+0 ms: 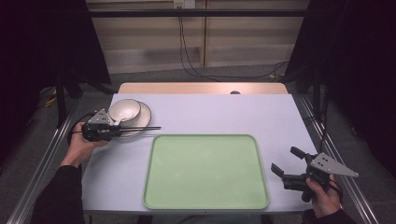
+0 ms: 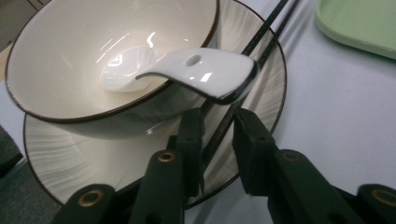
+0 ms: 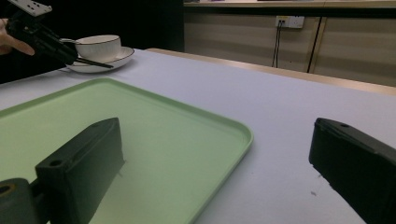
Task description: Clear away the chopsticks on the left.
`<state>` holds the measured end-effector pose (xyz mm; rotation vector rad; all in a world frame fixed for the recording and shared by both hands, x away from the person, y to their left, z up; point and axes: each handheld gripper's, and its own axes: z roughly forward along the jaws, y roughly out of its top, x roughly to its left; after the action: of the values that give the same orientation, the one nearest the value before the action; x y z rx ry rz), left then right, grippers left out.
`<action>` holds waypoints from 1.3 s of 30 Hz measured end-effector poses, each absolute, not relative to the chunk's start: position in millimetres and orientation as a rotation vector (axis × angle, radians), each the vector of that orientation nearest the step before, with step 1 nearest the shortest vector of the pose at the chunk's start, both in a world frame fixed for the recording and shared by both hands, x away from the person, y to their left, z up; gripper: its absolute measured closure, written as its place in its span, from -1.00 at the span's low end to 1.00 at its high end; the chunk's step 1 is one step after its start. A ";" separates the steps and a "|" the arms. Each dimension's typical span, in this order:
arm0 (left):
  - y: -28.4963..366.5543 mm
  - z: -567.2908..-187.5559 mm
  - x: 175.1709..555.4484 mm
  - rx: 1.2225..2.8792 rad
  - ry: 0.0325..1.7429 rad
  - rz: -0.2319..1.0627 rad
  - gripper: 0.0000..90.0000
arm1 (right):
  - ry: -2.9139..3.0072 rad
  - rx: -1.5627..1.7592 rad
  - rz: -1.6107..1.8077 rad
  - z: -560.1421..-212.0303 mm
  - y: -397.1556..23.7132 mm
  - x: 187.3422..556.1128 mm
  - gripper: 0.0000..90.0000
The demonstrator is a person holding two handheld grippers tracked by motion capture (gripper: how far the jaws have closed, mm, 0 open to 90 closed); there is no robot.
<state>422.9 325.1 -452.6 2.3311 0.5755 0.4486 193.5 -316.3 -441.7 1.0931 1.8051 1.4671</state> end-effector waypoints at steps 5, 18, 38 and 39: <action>323.8 -451.7 425.1 2.363 0.552 0.438 0.68 | 1.806 1.098 1.466 -441.7 -316.2 193.2 -0.94; 318.0 -447.5 433.2 2.414 0.539 0.332 0.88 | 1.816 1.102 1.442 -442.4 -317.0 193.3 -0.95; 321.3 -419.7 410.2 2.293 0.718 0.229 0.91 | 1.793 1.123 1.451 -442.3 -317.3 193.7 -0.95; 322.2 -417.7 408.0 2.270 0.736 0.241 0.91 | 1.793 1.124 1.451 -442.3 -317.2 193.7 -0.94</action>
<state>408.0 322.2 -417.7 2.2703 0.7358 0.2410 193.7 -317.2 -442.3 1.1243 1.7926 1.4511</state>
